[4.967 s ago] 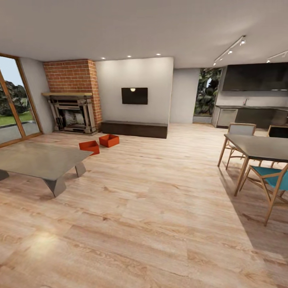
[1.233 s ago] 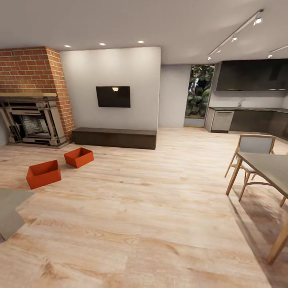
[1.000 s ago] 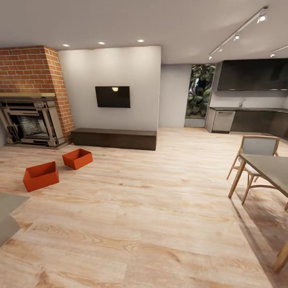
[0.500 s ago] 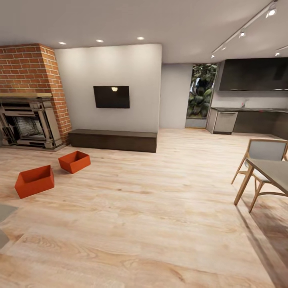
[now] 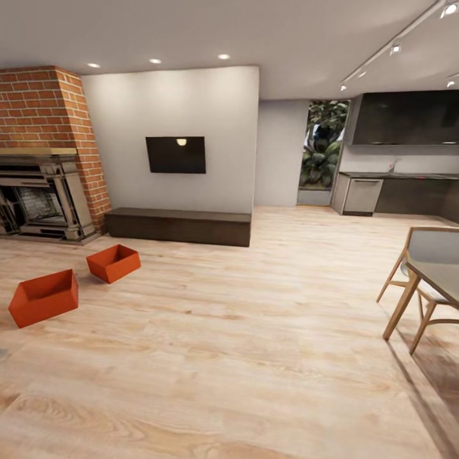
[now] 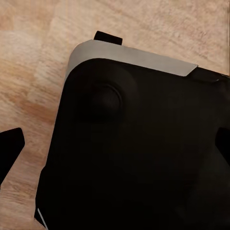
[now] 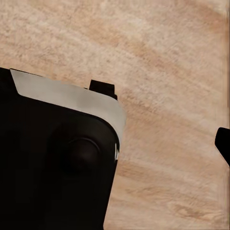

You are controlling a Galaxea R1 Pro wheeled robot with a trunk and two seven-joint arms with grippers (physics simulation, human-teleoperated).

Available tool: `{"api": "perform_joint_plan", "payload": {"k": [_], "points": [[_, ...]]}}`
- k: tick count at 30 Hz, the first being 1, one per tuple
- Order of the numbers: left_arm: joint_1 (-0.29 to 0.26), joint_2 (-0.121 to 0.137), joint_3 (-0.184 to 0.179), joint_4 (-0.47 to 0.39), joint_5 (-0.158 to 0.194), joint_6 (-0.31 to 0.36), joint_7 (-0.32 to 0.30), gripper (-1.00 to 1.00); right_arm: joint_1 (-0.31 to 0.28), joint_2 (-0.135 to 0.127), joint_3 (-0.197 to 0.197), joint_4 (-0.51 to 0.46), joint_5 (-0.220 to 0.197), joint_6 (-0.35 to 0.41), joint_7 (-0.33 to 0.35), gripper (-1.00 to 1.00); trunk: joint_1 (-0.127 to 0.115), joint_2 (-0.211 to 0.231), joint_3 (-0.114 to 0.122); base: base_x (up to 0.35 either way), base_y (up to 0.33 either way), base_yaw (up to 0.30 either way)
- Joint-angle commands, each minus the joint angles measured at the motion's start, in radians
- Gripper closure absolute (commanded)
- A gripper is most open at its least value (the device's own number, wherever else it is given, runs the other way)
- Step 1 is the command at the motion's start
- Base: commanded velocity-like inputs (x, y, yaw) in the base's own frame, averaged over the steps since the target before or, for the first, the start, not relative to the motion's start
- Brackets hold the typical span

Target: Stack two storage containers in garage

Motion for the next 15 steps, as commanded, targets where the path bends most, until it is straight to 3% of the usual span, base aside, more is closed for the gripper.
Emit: {"api": "perform_joint_plan", "payload": {"k": [1,11,15], "points": [[0.000,0.000,0.000,-0.003,0.007,0.006,0.004,-1.00,-0.001,0.001,0.005,0.003,0.001,-0.005,-0.003,-1.00,0.001,0.000,-0.001,0.331,0.000,0.000],[0.000,0.002,0.001,-0.003,0.006,0.001,0.004,-1.00,-0.001,-0.001,0.005,0.003,-0.002,-0.007,-0.004,-1.00,0.001,0.000,-0.001,0.331,0.000,0.001],[0.000,0.002,0.000,-0.003,0.007,-0.002,0.004,-1.00,-0.001,-0.006,0.005,0.003,-0.001,-0.007,-0.004,-1.00,0.001,0.000,-0.001,0.331,0.000,0.211]]}}
